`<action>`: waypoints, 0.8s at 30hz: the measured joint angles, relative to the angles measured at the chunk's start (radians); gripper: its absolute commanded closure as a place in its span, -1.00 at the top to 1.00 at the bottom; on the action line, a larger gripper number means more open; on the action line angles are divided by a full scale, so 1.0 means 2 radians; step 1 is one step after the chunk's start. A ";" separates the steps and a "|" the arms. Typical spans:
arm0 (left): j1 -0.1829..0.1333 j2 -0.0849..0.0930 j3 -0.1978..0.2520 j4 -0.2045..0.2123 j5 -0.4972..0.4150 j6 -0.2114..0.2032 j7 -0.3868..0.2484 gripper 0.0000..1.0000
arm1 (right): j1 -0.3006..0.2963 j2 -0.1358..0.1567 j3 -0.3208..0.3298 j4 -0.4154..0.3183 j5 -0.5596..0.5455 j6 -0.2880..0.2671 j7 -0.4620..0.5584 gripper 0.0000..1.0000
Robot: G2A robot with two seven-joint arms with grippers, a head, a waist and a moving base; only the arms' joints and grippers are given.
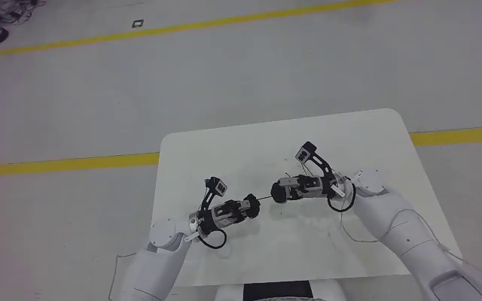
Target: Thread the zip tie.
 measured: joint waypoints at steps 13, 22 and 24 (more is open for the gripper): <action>0.000 0.000 0.000 0.000 0.000 0.000 0.000 -1.00 | 0.005 0.014 -0.020 -0.002 0.015 0.000 0.000 -1.00; 0.000 0.000 0.000 0.000 0.000 0.000 0.000 -1.00 | 0.005 0.022 -0.025 -0.010 0.019 0.000 0.000 -0.70; 0.000 0.000 0.000 0.000 0.000 0.000 0.000 -1.00 | 0.005 0.024 -0.026 -0.012 0.019 0.000 0.000 -0.64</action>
